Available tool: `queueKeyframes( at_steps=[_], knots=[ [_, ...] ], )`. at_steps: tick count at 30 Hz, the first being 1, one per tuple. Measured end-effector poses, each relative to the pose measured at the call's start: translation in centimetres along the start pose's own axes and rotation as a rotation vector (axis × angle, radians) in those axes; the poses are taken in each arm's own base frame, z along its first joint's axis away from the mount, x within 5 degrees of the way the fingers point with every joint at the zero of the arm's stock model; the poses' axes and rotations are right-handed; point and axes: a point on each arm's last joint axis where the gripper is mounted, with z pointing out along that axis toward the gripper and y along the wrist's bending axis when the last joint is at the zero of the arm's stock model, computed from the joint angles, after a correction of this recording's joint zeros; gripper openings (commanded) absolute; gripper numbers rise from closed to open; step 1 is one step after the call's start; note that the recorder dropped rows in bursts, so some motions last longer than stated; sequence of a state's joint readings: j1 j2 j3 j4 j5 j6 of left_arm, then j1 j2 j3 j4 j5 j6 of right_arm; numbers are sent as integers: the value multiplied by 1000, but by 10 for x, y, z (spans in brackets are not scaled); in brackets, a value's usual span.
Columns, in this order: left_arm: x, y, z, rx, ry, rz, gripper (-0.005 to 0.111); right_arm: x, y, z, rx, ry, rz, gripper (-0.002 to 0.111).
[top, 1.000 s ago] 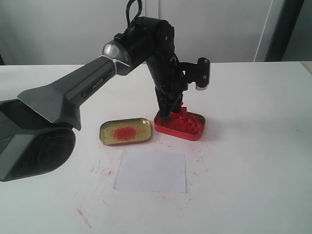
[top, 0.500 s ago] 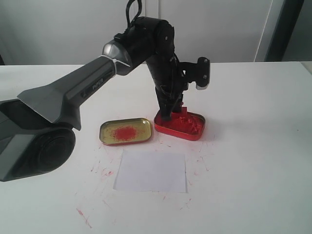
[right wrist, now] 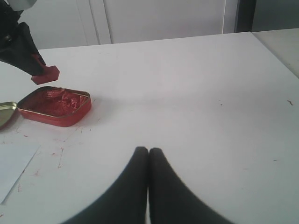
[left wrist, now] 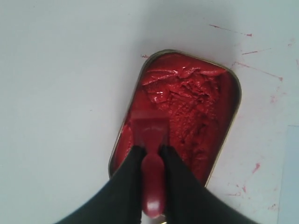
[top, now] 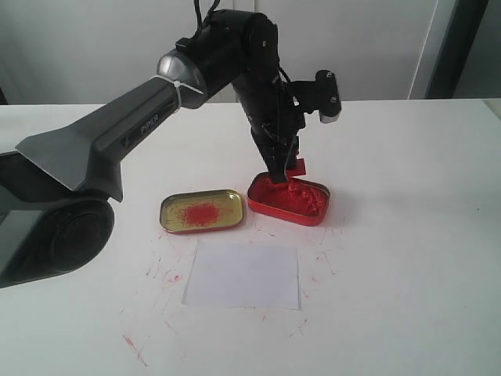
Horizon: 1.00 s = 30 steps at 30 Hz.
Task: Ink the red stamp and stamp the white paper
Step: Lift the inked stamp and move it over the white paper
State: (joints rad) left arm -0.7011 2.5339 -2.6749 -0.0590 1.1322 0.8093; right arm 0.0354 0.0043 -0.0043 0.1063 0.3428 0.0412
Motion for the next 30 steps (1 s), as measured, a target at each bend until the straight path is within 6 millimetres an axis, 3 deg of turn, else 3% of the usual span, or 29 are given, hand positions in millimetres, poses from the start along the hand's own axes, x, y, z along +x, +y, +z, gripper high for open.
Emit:
queueKeyframes(
  at_steps=[8,17,30],
  knots=[
    [5,-8,-13,40,38,-75,0,0,0,0,0,0,0,0],
    [28,-23,-41,110,104,-166,0,0,0,0,0,0,0,0],
    [57,-74,-45,304,188,-228,0,0,0,0,0,0,0,0]
  ],
)
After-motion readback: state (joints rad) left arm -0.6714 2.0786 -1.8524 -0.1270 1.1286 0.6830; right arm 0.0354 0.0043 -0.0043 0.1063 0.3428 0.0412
